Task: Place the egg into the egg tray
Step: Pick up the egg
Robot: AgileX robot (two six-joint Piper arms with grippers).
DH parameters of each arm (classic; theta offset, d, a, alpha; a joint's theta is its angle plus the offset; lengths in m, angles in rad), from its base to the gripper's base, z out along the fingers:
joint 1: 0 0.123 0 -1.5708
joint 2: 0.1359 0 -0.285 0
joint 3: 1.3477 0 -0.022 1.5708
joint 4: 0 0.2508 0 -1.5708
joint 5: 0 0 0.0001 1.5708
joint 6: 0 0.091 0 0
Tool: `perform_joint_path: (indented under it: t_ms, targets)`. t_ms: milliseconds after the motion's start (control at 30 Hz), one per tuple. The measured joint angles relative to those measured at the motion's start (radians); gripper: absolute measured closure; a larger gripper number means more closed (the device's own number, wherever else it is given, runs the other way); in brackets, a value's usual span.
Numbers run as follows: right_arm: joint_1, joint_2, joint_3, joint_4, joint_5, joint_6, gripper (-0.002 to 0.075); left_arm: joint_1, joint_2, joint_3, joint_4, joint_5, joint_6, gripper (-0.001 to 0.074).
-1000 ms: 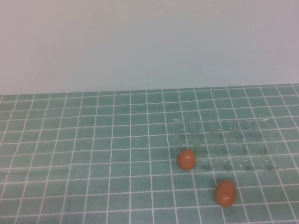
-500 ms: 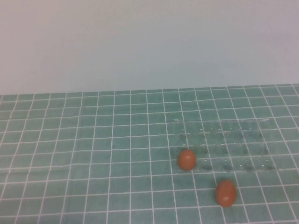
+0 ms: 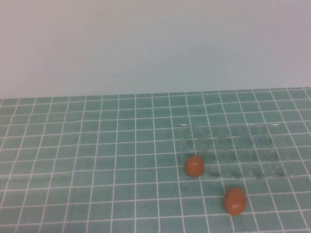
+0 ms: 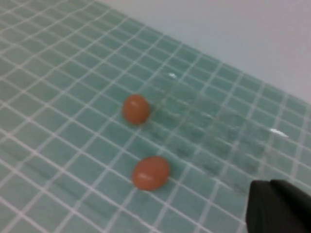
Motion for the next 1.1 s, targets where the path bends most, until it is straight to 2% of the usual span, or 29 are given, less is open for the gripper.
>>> perform_joint_path:
  t_ms: [133,300,400,500,633,833,1000,1100]
  targets:
    - [0.000,0.115,-0.024,0.239,0.015,-0.055,0.0728,0.000,0.000,0.000,0.000,0.000,0.000,0.0736]
    - [0.000,0.208,-0.028,0.550,-0.101,-0.117,0.0728,0.000,0.000,0.000,0.000,0.000,0.000,0.0735]
    - [0.000,0.274,-0.041,0.620,-0.085,-0.207,0.0728,0.000,0.000,0.000,0.000,0.000,0.000,0.0736]
    - [0.000,0.351,-0.059,0.619,-0.045,-0.204,0.0728,0.000,0.000,0.000,0.000,0.000,0.000,0.0736]
    - [0.004,0.430,-0.106,0.476,-0.028,-0.117,0.0727,0.000,0.000,0.000,0.000,0.000,0.000,0.0736]
    - [0.052,0.447,-0.230,0.068,0.026,0.165,0.0727,0.000,0.000,0.000,0.000,0.000,0.000,0.0736]
    - [0.092,0.451,-0.365,-0.220,0.166,0.378,0.0727,0.000,0.000,0.000,0.000,0.000,0.000,0.0736]
    - [0.106,0.474,-0.443,-0.355,0.291,0.440,0.0727,0.000,0.000,0.000,0.000,0.000,0.000,0.0736]
